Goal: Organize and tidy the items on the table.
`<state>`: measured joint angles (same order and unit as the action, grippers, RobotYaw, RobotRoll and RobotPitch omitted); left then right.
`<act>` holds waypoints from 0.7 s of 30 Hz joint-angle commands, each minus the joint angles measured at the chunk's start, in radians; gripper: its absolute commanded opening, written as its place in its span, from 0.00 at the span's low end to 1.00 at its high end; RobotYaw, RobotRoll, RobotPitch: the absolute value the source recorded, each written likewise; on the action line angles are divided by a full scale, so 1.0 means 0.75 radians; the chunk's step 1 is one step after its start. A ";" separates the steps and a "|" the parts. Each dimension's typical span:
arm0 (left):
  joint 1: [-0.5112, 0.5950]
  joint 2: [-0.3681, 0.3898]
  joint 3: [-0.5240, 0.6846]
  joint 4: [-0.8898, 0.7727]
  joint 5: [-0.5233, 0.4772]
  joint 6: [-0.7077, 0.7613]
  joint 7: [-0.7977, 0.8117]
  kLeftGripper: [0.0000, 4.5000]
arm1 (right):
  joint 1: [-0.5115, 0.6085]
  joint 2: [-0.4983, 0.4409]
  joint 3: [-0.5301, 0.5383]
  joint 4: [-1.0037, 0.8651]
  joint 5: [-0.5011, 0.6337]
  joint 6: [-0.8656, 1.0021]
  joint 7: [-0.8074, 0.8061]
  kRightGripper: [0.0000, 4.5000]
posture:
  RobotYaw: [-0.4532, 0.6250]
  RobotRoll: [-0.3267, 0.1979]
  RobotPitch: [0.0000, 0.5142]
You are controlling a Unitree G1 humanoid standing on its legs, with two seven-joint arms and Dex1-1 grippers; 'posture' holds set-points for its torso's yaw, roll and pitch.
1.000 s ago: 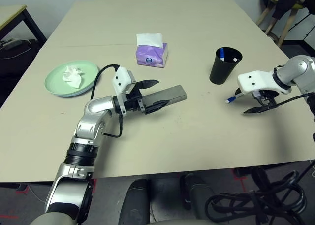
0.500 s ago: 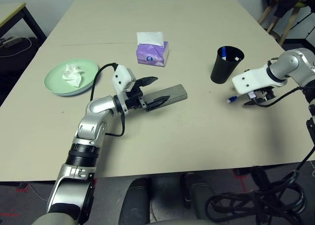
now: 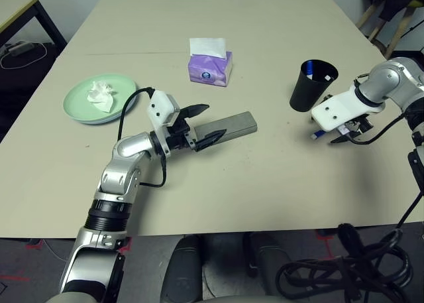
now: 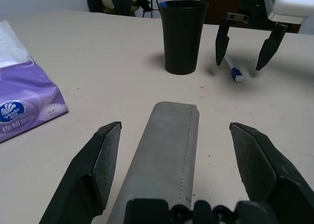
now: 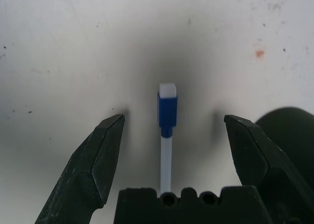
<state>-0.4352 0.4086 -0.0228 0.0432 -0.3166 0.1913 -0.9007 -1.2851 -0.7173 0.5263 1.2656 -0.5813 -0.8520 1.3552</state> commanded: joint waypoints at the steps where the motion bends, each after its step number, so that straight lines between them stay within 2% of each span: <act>1: 0.026 0.012 0.002 -0.046 -0.019 0.017 0.003 1.00 | -0.023 -0.003 0.018 0.028 -0.015 -0.038 0.014 0.99 | 0.60 0.62 0.40; 14: 0.028 0.010 0.001 -0.061 -0.021 0.032 0.009 1.00 | -0.028 -0.014 0.079 0.056 -0.091 -0.063 -0.021 0.99 | 0.60 0.62 0.41; 17: 0.024 0.012 0.000 -0.060 -0.018 0.026 0.006 1.00 | -0.033 -0.012 0.083 0.060 -0.097 -0.055 -0.008 0.86 | 0.60 0.62 0.41; 21: 0.017 0.017 -0.001 -0.057 -0.017 0.015 -0.006 1.00 | -0.034 -0.011 0.072 0.067 -0.083 -0.027 0.052 0.54 | 0.60 0.62 0.40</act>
<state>-0.4241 0.4135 -0.0190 0.0127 -0.3191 0.2077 -0.8946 -1.3057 -0.7177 0.5788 1.3021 -0.6461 -0.8790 1.3712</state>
